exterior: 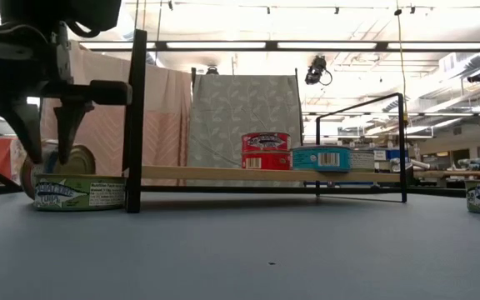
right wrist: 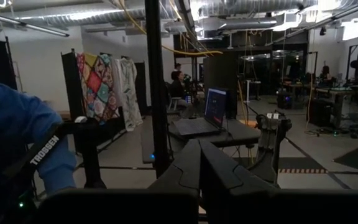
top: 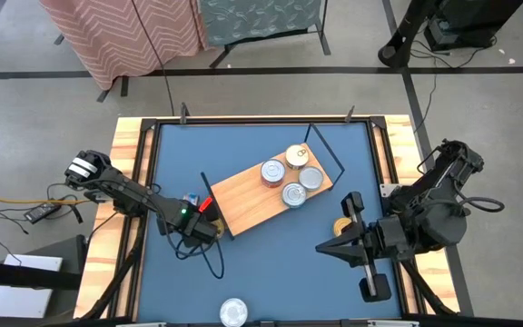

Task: Stack canned seafood by type on shelf
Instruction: Put the blue/pink tuna can on the shelf

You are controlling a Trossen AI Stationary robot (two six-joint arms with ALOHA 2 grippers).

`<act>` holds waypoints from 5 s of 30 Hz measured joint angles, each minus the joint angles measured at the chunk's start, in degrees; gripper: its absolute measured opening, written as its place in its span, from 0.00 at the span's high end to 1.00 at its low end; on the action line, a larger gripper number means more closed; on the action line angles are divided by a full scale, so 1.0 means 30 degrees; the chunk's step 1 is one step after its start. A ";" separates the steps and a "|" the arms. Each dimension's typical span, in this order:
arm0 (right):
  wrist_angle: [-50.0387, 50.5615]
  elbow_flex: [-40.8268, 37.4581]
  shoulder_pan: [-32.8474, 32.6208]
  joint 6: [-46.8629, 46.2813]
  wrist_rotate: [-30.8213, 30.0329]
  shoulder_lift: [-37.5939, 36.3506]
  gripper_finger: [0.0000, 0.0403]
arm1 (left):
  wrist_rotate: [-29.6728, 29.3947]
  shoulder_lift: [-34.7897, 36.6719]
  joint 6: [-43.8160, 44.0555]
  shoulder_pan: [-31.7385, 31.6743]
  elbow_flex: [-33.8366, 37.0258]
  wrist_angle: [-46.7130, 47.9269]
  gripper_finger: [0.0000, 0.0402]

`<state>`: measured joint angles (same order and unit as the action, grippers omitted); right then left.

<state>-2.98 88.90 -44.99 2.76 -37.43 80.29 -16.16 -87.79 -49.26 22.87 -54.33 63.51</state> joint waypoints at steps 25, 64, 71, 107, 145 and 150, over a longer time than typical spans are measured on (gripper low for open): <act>-0.0291 0.0000 -0.0018 -0.0006 0.0000 -0.0007 0.97 | 0.0502 0.0048 1.0150 -0.0878 -0.7141 0.2468 0.61; -0.0532 0.0000 -0.1231 0.0110 -0.0663 0.0058 0.97 | 0.5634 0.0427 1.6991 -0.0582 -0.3093 0.6171 0.61; -0.0394 0.0000 -0.1231 0.0129 -0.0656 0.0062 0.97 | 0.4783 0.4173 1.8220 -0.0570 -0.0914 0.5086 0.61; -0.0739 0.0000 -0.1195 0.0669 -0.0717 0.0073 0.97 | 0.4691 0.8430 2.7115 -0.0455 0.8456 -1.3872 0.99; -0.2127 -0.0006 -0.1625 0.2958 -0.0656 0.0073 0.96 | 0.4011 0.8415 3.0062 -0.0051 0.8582 -1.4907 1.00; -0.2150 0.0000 -0.1617 0.2996 -0.0707 0.0073 0.97 | 0.3884 0.8409 3.0054 -0.0051 0.8575 -1.4549 1.00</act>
<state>-9.43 88.90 -49.84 11.75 -39.55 80.51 -4.51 -62.56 40.91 22.72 -28.60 19.86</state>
